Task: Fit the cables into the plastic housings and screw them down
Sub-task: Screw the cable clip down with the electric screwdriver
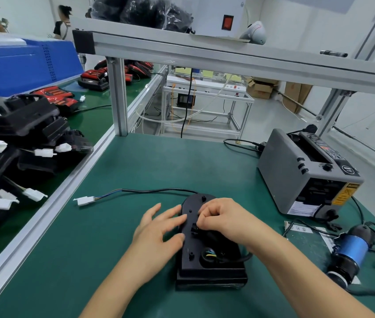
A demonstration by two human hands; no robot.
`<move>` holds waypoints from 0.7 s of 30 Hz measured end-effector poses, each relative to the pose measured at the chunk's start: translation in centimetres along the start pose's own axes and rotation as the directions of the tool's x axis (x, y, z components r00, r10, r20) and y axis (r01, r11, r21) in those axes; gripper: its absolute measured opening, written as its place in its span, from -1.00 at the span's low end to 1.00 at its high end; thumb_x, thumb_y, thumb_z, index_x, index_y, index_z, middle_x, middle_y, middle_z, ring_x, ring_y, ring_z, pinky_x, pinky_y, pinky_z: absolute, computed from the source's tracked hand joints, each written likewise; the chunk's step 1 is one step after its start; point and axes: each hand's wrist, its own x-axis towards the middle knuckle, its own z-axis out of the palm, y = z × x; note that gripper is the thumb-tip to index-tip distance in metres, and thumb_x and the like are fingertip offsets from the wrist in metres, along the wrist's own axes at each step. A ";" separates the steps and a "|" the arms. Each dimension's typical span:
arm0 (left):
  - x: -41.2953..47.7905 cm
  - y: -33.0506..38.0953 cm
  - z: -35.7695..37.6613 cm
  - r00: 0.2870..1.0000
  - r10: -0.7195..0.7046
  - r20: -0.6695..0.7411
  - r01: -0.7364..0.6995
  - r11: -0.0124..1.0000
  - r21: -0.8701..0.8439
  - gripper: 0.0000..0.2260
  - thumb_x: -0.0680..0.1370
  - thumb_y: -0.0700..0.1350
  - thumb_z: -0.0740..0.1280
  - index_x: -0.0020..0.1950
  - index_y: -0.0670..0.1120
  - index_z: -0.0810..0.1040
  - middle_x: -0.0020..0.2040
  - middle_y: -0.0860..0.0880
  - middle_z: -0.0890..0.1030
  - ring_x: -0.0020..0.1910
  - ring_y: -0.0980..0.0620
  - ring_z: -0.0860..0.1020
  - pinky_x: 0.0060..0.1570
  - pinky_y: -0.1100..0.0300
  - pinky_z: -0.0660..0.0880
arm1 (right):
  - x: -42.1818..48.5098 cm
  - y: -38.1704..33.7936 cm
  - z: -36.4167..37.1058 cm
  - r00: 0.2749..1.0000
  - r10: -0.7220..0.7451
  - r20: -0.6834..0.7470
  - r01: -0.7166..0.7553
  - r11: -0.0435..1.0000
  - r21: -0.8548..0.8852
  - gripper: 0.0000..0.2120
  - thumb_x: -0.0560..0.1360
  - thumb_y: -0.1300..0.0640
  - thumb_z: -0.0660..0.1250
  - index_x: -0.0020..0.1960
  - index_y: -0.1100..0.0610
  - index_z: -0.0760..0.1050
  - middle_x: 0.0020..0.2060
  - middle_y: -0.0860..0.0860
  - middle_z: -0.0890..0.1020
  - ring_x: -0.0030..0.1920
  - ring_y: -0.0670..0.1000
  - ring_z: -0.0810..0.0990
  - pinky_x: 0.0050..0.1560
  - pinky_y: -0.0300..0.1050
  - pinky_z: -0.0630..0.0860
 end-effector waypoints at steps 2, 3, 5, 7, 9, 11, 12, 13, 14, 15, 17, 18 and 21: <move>-0.1 -0.1 0.1 1.000 -0.012 0.026 0.011 1.000 0.018 -0.60 0.55 -0.06 0.31 0.36 0.23 0.39 0.29 0.52 0.16 0.45 0.32 -0.12 0.49 0.11 -0.07 | 0.1 0.2 0.1 1.000 -0.004 0.017 0.005 0.999 -0.051 -0.68 0.38 0.16 0.44 -0.51 -0.06 0.51 -0.13 -0.01 0.63 0.09 0.00 0.55 0.20 -0.04 0.44; -0.1 -0.2 0.1 0.999 -0.014 0.029 0.013 1.000 0.024 -0.59 0.55 -0.05 0.31 0.36 0.24 0.38 0.31 0.52 0.16 0.46 0.32 -0.14 0.49 0.10 -0.08 | 0.1 0.3 0.2 0.999 -0.006 0.031 0.009 0.996 -0.084 -0.66 0.37 0.14 0.44 -0.53 -0.10 0.50 -0.15 -0.09 0.61 0.14 -0.05 0.49 0.26 -0.03 0.38; 0.0 -0.1 0.2 1.000 -0.015 0.028 0.014 0.999 0.040 -0.58 0.54 -0.03 0.31 0.38 0.24 0.37 0.35 0.48 0.17 0.47 0.32 -0.17 0.50 0.09 -0.09 | 0.0 0.5 0.3 0.999 0.000 0.053 0.007 0.991 -0.133 -0.67 0.38 0.09 0.43 -0.52 -0.13 0.49 -0.15 -0.23 0.55 0.22 -0.14 0.32 0.34 -0.05 0.25; 0.0 -0.1 0.2 1.000 -0.015 0.024 0.014 0.999 0.045 -0.58 0.54 -0.02 0.31 0.38 0.24 0.36 0.38 0.45 0.18 0.47 0.31 -0.17 0.50 0.08 -0.09 | -0.1 0.5 0.4 0.999 0.002 0.050 0.006 0.988 -0.152 -0.70 0.39 0.07 0.41 -0.48 -0.13 0.48 -0.12 -0.29 0.50 0.24 -0.17 0.23 0.35 -0.11 0.18; 0.0 -0.2 0.2 1.000 -0.015 0.020 0.014 0.999 0.037 -0.58 0.54 -0.02 0.31 0.38 0.24 0.37 0.38 0.45 0.19 0.48 0.31 -0.17 0.50 0.08 -0.09 | -0.3 0.4 0.4 0.999 0.002 0.039 0.004 0.986 -0.166 -0.70 0.41 0.06 0.40 -0.47 -0.14 0.47 -0.10 -0.31 0.48 0.24 -0.16 0.21 0.28 -0.16 0.17; -0.1 -0.3 0.3 1.000 -0.015 0.011 0.015 1.000 0.028 -0.58 0.54 -0.02 0.32 0.37 0.25 0.37 0.37 0.46 0.20 0.48 0.32 -0.16 0.50 0.08 -0.09 | -0.3 0.3 0.5 0.999 -0.004 0.038 0.011 0.979 -0.201 -0.74 0.43 0.04 0.39 -0.42 -0.13 0.47 -0.11 -0.32 0.46 0.22 -0.17 0.21 0.21 -0.17 0.15; -0.1 -0.3 0.3 1.000 -0.016 0.009 0.016 1.000 0.024 -0.58 0.54 -0.02 0.32 0.37 0.26 0.37 0.37 0.46 0.20 0.48 0.32 -0.16 0.50 0.08 -0.09 | -0.3 0.2 0.6 0.999 -0.006 0.036 0.014 0.977 -0.214 -0.76 0.43 0.04 0.38 -0.39 -0.13 0.47 -0.11 -0.32 0.45 0.21 -0.17 0.21 0.20 -0.17 0.15; -0.1 -0.4 0.3 1.000 -0.016 0.008 0.016 1.000 0.021 -0.58 0.53 -0.02 0.33 0.36 0.26 0.38 0.36 0.47 0.20 0.48 0.32 -0.16 0.50 0.07 -0.09 | -0.3 0.2 0.6 0.999 -0.010 0.033 0.017 0.975 -0.220 -0.78 0.44 0.04 0.37 -0.37 -0.12 0.48 -0.11 -0.32 0.45 0.20 -0.17 0.21 0.22 -0.15 0.16; -0.1 -0.4 0.3 1.000 -0.016 0.008 0.015 1.000 0.020 -0.58 0.53 -0.02 0.33 0.36 0.26 0.38 0.36 0.47 0.20 0.48 0.32 -0.16 0.50 0.07 -0.09 | -0.3 0.2 0.7 0.999 -0.013 0.030 0.020 0.974 -0.224 -0.78 0.44 0.03 0.37 -0.36 -0.13 0.48 -0.11 -0.32 0.45 0.19 -0.17 0.21 0.25 -0.14 0.16; -0.1 -0.5 0.3 1.000 -0.016 0.009 0.016 1.000 0.019 -0.58 0.53 -0.02 0.33 0.36 0.26 0.38 0.35 0.48 0.20 0.48 0.32 -0.16 0.50 0.07 -0.09 | -0.3 0.2 0.7 1.000 -0.016 0.026 0.022 0.973 -0.231 -0.77 0.44 0.03 0.37 -0.37 -0.14 0.47 -0.12 -0.32 0.44 0.19 -0.16 0.21 0.27 -0.12 0.17; 0.0 -0.5 0.3 1.000 -0.018 0.010 0.018 1.000 0.018 -0.57 0.53 -0.01 0.33 0.36 0.26 0.38 0.35 0.48 0.20 0.48 0.32 -0.17 0.50 0.07 -0.09 | -0.2 0.2 0.7 1.000 -0.022 0.019 0.027 0.967 -0.251 -0.74 0.44 0.03 0.37 -0.39 -0.16 0.44 -0.12 -0.31 0.44 0.19 -0.16 0.22 0.27 -0.11 0.17; 0.0 -0.5 0.3 1.000 -0.019 0.010 0.019 1.000 0.018 -0.57 0.53 -0.01 0.33 0.36 0.26 0.38 0.35 0.48 0.20 0.48 0.32 -0.16 0.50 0.07 -0.09 | -0.2 0.2 0.7 1.000 -0.025 0.017 0.028 0.965 -0.259 -0.74 0.44 0.03 0.36 -0.39 -0.16 0.44 -0.11 -0.30 0.44 0.19 -0.15 0.22 0.26 -0.12 0.18; 0.0 -0.4 0.3 1.000 -0.022 0.002 0.022 1.000 0.009 -0.58 0.52 -0.02 0.34 0.36 0.24 0.39 0.35 0.47 0.21 0.48 0.32 -0.15 0.50 0.06 -0.08 | -0.1 0.2 0.8 0.999 -0.032 0.018 0.035 0.962 -0.272 -0.73 0.44 0.04 0.36 -0.40 -0.15 0.44 -0.10 -0.27 0.45 0.19 -0.16 0.22 0.16 -0.15 0.15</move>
